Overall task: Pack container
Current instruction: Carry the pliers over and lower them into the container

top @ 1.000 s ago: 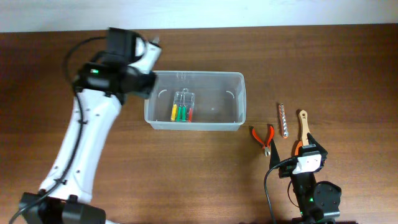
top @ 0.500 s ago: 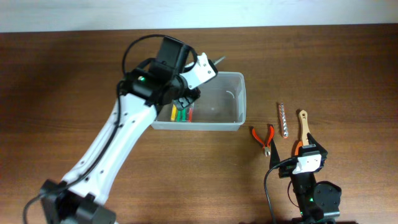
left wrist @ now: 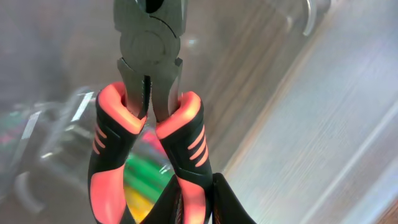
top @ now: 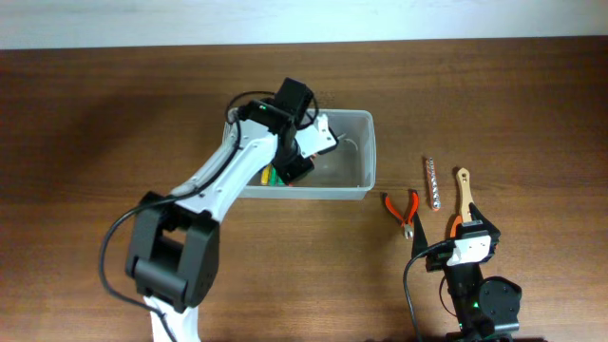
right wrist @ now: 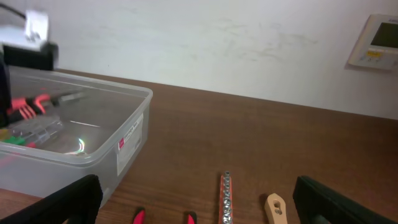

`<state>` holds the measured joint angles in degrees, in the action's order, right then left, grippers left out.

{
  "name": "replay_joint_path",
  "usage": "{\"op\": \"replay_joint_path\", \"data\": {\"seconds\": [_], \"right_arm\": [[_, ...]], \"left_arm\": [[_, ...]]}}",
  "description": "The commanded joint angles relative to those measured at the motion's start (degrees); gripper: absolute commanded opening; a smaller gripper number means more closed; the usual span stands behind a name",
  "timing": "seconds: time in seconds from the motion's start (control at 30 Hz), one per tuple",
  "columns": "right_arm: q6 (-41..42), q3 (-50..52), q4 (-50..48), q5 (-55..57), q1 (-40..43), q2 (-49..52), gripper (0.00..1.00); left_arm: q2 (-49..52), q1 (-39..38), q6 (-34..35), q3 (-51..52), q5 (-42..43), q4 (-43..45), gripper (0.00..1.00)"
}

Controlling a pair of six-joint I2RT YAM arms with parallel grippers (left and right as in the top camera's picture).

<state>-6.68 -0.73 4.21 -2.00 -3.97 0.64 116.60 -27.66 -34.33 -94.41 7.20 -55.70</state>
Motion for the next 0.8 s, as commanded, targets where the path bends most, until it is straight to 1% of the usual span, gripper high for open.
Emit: {"op": "replay_joint_path", "data": {"seconds": [0.0,0.2,0.47,0.6,0.77], "right_arm": [[-0.39,0.42,0.04,0.48,-0.11,-0.28,0.99],[-0.39,0.42,0.04,0.48,-0.11,-0.28,0.99],[-0.39,0.42,0.04,0.48,-0.11,-0.28,0.99],[-0.39,0.42,0.04,0.48,-0.11,-0.28,0.99],[-0.39,0.42,0.04,0.48,-0.11,-0.28,0.99]], "left_arm": [[0.66,-1.66,-1.75,-1.31,3.17,0.26,0.02],[0.81,-4.07,-1.75,-1.31,3.56,1.55,0.02],[1.14,-4.07,-1.73,-1.31,3.3,1.81,0.02],[2.69,-4.07,-1.53,-1.31,3.39,1.7,0.04],[6.23,-4.11,-1.25,-1.31,3.52,1.01,0.05]]}}
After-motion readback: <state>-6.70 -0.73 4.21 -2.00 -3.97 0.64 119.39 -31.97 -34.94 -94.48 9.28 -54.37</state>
